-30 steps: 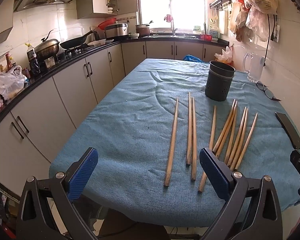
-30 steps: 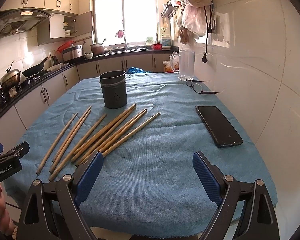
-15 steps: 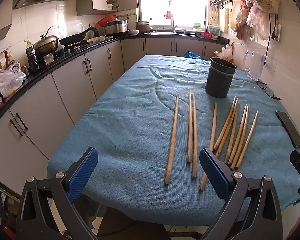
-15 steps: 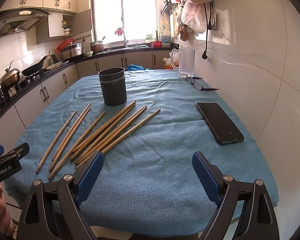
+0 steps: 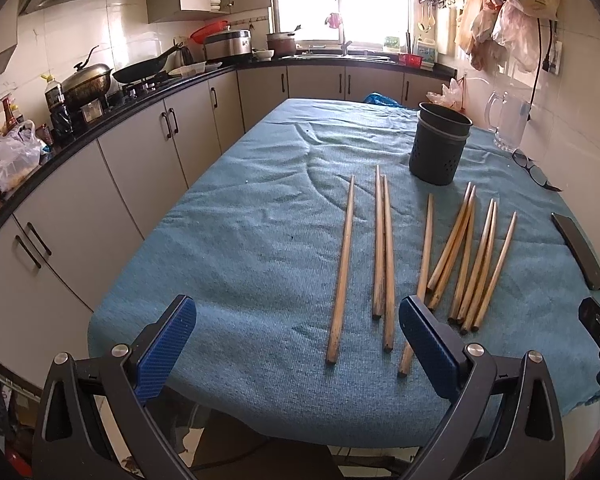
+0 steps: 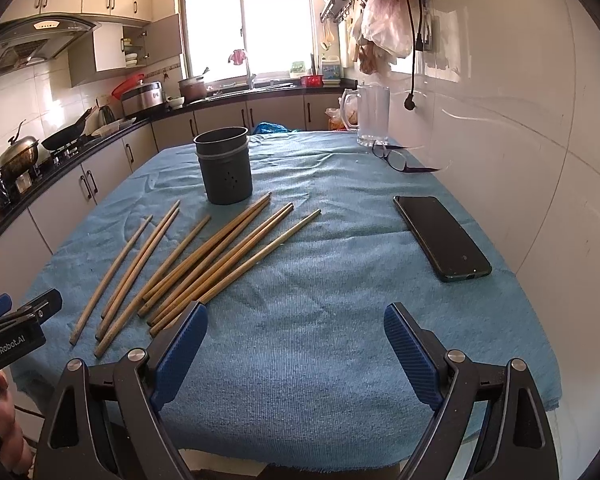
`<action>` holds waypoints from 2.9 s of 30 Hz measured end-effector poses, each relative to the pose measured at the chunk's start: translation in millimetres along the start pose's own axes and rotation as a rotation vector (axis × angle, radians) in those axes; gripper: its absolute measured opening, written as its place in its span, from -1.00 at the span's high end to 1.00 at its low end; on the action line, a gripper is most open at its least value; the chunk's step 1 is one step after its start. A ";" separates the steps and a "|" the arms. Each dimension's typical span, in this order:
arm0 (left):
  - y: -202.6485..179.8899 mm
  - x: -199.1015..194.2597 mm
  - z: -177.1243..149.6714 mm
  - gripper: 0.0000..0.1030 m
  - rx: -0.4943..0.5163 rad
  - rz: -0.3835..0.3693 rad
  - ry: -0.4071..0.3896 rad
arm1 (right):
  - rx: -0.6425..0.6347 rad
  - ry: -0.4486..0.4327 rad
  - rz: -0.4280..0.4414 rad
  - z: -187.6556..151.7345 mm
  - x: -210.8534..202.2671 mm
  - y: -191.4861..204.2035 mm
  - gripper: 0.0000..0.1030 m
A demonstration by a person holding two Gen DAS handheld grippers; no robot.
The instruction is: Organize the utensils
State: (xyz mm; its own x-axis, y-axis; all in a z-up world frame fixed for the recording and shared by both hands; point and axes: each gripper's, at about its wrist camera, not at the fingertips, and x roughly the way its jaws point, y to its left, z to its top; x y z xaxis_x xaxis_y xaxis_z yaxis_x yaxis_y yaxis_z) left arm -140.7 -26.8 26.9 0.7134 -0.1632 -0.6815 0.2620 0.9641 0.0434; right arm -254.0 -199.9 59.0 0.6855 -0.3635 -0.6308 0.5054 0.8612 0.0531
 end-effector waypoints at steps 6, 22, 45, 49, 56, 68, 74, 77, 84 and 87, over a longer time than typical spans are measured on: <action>-0.4 2.0 -1.1 -0.96 -0.003 -0.002 0.011 | 0.008 0.012 0.003 0.0 2.0 -1.2 -0.80; 4.0 -1.2 -9.8 -0.96 -0.017 -0.037 0.036 | 0.062 0.082 0.066 12.0 19.8 -16.5 -0.55; 15.4 53.0 49.8 -0.79 0.067 -0.144 0.187 | 0.313 0.419 0.206 84.7 137.5 -40.2 0.10; 19.4 85.6 72.9 -0.41 0.047 -0.190 0.286 | 0.346 0.484 0.187 92.2 171.0 -43.8 0.28; 12.8 127.1 103.6 -0.11 0.030 -0.223 0.374 | 0.289 0.528 0.111 103.0 201.5 -27.3 0.36; -25.0 168.5 120.8 -0.09 0.113 -0.165 0.446 | 0.132 0.529 0.028 107.5 206.9 -25.7 0.74; -35.8 182.9 117.3 0.16 0.132 -0.103 0.443 | 0.157 0.524 0.052 109.0 207.0 -38.2 0.78; -36.4 182.0 118.0 0.61 0.134 -0.086 0.427 | 0.162 0.502 0.087 109.3 194.9 -34.8 0.91; -11.7 171.5 126.1 0.87 0.041 -0.164 0.400 | 0.174 0.383 0.188 121.5 159.5 -25.9 0.91; -3.8 158.2 131.2 0.87 0.023 -0.180 0.369 | 0.176 0.341 0.192 123.6 145.8 -22.9 0.90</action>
State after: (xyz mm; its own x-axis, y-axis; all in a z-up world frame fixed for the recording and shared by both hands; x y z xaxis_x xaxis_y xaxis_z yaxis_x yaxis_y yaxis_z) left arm 56.4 -83.8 14.8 0.3753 -0.2383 -0.8957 0.3789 0.9214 -0.0864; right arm -100.8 -316.6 61.5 0.5784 -0.0388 -0.8148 0.4873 0.8175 0.3069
